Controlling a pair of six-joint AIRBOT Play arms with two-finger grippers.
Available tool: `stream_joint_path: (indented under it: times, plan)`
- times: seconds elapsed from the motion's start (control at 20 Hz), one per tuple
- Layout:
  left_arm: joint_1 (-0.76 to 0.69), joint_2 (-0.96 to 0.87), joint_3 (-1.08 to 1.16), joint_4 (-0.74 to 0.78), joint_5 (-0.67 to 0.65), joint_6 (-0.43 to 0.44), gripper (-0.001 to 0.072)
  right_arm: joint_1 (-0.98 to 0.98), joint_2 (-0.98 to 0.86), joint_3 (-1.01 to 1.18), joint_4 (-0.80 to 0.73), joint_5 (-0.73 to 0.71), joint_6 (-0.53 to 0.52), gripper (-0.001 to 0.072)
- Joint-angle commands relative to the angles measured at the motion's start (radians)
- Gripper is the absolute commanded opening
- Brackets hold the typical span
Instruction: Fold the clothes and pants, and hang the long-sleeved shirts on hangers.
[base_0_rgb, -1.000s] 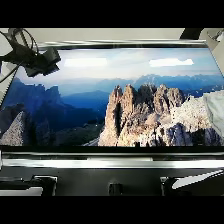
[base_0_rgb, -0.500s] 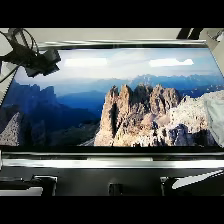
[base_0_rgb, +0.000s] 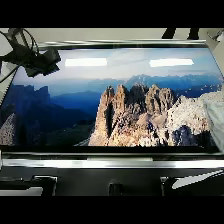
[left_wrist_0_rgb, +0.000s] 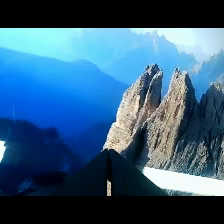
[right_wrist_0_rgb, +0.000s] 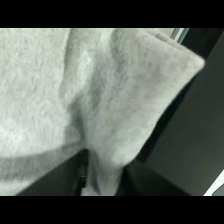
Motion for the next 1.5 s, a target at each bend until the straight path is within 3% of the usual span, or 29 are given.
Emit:
stream_joint_path:
  times: [0.0,0.2,0.3,0.4,0.5,0.6,0.75,1.05,1.45]
  plan:
    - [0.0,0.001,0.0,0.0,0.001,0.001,0.0019,0.0,0.016,0.0,-0.013,0.016,-0.008,0.0341]
    - [0.0,0.002,0.0,0.001,0.005,0.034,0.0019,0.0,0.169,0.009,0.014,-0.133,-0.018,0.0362]
    - [0.006,0.003,0.0,0.005,0.011,0.086,0.0019,0.001,0.275,0.021,0.175,-0.311,-0.067,0.0343]
    - [0.021,0.01,0.0,0.036,0.018,0.123,0.0019,0.017,0.383,0.021,0.459,-0.492,-0.22,0.0146]
    - [0.045,0.028,0.0,0.069,0.047,0.181,0.0019,0.09,0.467,0.021,0.646,-0.565,-0.38,0.0037]
    - [0.077,0.052,0.0,0.071,0.087,0.248,0.0018,0.206,0.521,0.021,0.735,-0.56,-0.447,0.0038]
    - [0.117,0.088,0.0,0.071,0.108,0.366,0.0018,0.427,0.555,0.021,0.763,-0.531,-0.467,0.0037]
    - [0.142,0.109,0.0,0.05,0.148,0.47,0.0018,0.818,0.557,0.021,0.684,-0.574,-0.444,0.0036]
    - [0.141,0.107,0.0,0.018,0.17,0.487,0.0021,0.879,0.557,0.021,0.679,-0.578,-0.442,0.004]
